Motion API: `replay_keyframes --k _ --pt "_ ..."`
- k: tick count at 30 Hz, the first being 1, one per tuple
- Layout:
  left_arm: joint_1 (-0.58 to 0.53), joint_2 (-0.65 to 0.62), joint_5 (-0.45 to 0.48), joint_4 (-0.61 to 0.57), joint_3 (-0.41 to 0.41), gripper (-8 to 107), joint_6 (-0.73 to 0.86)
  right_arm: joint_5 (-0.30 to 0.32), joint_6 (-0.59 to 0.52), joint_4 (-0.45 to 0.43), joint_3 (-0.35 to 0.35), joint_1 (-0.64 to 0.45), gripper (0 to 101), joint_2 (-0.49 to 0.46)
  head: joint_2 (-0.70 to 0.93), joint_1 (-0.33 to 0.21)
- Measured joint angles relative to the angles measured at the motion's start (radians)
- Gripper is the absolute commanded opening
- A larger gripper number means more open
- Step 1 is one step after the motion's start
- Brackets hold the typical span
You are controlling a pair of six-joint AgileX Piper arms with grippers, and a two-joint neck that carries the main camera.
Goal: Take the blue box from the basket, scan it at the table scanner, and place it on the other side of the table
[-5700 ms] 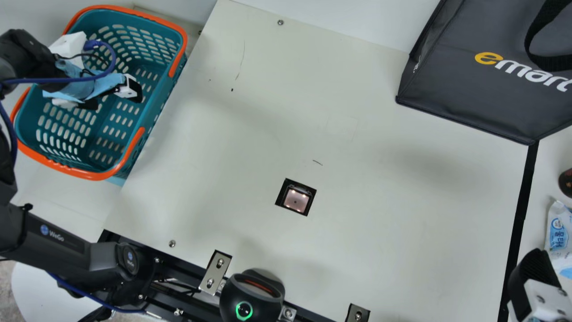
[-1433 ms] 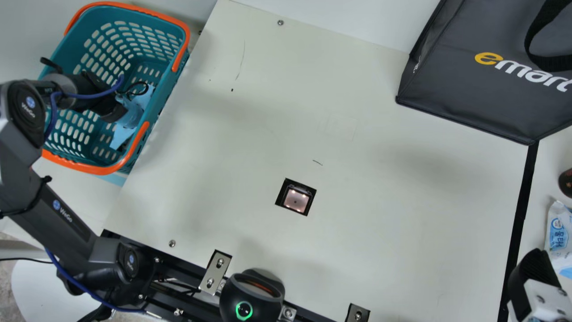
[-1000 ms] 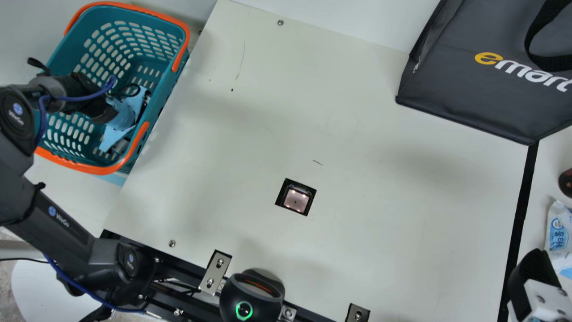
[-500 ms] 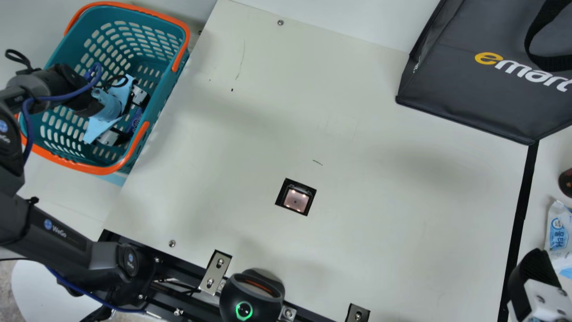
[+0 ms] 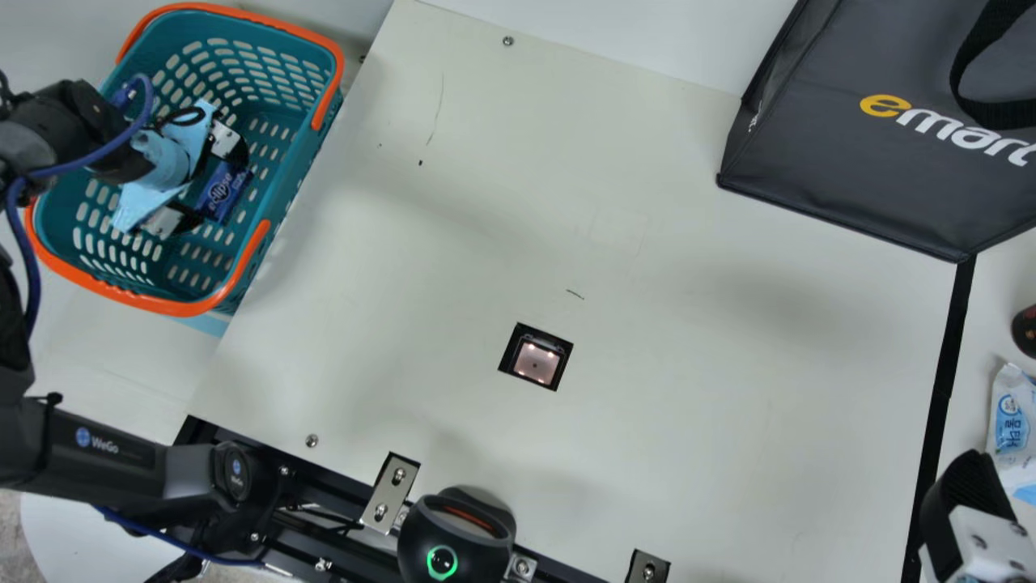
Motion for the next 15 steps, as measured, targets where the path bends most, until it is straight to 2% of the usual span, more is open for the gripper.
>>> replay_keyframes --k 15 --pt "-0.035 -0.128 0.115 0.075 -0.119 -8 -0.026 0.000 0.000 0.000 0.000 0.000 95 0.000 -0.002 0.002"
